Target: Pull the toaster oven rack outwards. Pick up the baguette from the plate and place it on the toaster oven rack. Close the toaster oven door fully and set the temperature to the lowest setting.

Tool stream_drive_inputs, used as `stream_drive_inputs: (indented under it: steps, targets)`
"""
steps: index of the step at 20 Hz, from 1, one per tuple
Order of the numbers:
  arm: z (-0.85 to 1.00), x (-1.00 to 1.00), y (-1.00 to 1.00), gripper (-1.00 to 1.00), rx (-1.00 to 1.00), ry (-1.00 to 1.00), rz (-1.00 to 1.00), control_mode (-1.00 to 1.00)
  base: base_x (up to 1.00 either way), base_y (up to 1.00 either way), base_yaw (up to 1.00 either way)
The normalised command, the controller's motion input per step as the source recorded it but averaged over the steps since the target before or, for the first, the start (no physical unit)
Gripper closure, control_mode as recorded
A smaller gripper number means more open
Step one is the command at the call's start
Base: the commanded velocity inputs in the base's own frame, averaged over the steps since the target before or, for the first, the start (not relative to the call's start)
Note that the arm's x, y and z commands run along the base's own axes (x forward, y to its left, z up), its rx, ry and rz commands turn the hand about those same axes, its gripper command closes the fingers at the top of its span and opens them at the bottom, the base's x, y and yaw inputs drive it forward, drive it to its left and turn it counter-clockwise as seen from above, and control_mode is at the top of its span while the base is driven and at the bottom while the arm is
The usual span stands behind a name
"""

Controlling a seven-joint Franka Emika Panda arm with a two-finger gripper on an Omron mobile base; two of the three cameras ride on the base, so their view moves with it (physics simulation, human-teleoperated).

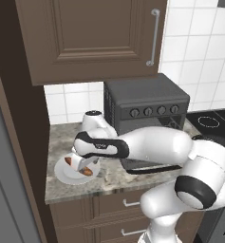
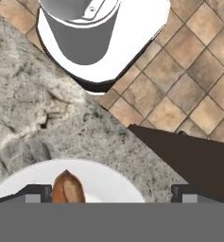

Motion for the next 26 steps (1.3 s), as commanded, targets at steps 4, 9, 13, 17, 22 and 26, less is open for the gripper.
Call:
stream_drive_inputs:
  steps: [4,9,13,17,22,26]
  targets:
    - [-0.2,0.41,0.11,-1.0,0.0,0.0,0.0,-1.0,0.0,0.0,0.0]
    - [-0.26,0.33,0.16,-1.0,0.0,0.0,0.0,-1.0,0.0,0.0,0.0]
    - [-0.24,0.34,0.11,-1.0,0.0,0.0,0.0,-1.0,0.0,0.0,0.0]
    - [-0.15,0.38,0.01,-1.0,0.0,0.0,0.01,-1.0,0.0,0.0,0.0]
    - [-0.2,0.2,0.12,-1.0,0.0,0.0,0.0,-1.0,0.0,0.0,0.0]
    - [-0.28,0.0,0.17,-1.0,0.0,0.0,0.0,-1.0,0.0,0.0,0.0]
